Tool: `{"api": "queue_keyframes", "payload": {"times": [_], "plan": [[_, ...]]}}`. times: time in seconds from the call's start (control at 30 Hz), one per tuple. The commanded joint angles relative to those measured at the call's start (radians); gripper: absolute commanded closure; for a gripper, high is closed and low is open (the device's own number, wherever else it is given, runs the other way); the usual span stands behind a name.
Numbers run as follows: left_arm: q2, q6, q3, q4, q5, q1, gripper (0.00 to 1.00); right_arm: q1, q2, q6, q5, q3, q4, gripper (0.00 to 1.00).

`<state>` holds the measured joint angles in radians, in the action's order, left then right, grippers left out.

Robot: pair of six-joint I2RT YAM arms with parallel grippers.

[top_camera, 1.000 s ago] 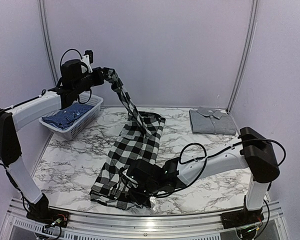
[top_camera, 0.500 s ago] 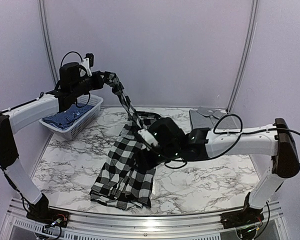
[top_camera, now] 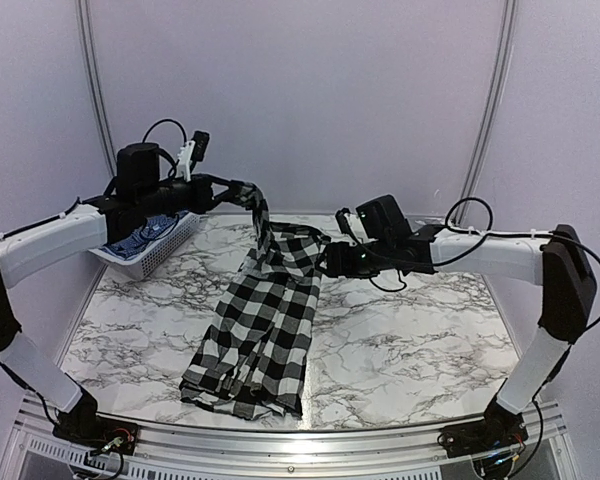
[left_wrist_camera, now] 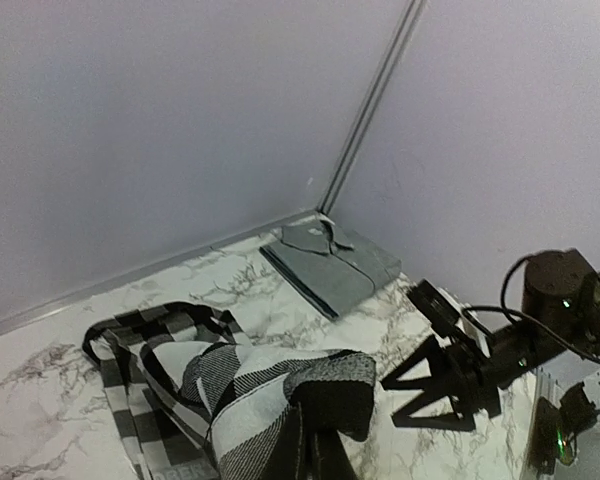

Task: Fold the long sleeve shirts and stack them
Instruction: Place the rectangle-folded shirt in the left sleeve.

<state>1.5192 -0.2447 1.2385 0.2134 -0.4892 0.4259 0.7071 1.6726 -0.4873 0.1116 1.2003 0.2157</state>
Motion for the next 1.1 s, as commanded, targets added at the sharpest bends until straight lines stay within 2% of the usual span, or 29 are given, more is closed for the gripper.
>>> {"api": "queue_keyframes", "payload": {"times": [0.0,0.13,0.27,0.37,0.47,0.57,0.67,0.77,0.9,1.07], "plan": [[-0.043,0.062,-0.07,-0.162,-0.089,0.12,1.0,-0.038,0.053,0.0,0.034,0.057,-0.028,0.34],[-0.032,0.056,-0.173,-0.202,-0.037,0.242,1.0,-0.054,0.083,0.015,0.037,0.072,-0.023,0.34],[-0.005,0.05,-0.246,-0.268,0.009,0.297,0.99,-0.056,0.099,0.033,0.045,0.07,-0.018,0.34],[0.002,0.053,-0.257,-0.314,0.054,0.322,0.88,-0.055,0.11,0.051,0.052,0.071,-0.017,0.35],[-0.002,0.032,-0.258,-0.318,0.098,0.332,0.67,-0.055,0.119,0.069,0.056,0.082,-0.008,0.34],[-0.009,0.01,-0.26,-0.315,0.139,0.342,0.55,-0.04,0.117,0.083,0.059,0.092,0.006,0.34],[-0.02,-0.011,-0.274,-0.293,0.122,0.349,0.42,-0.005,0.108,0.101,0.011,0.09,0.028,0.34],[-0.022,-0.059,-0.281,-0.279,0.164,0.353,0.43,0.013,0.099,0.108,-0.011,0.064,0.033,0.34],[0.002,-0.153,-0.306,-0.285,0.251,0.354,0.52,0.052,0.091,0.125,-0.047,0.044,0.049,0.34],[0.047,-0.225,-0.352,-0.272,0.256,0.374,0.56,0.064,0.063,0.107,-0.081,0.005,0.042,0.35]]}}
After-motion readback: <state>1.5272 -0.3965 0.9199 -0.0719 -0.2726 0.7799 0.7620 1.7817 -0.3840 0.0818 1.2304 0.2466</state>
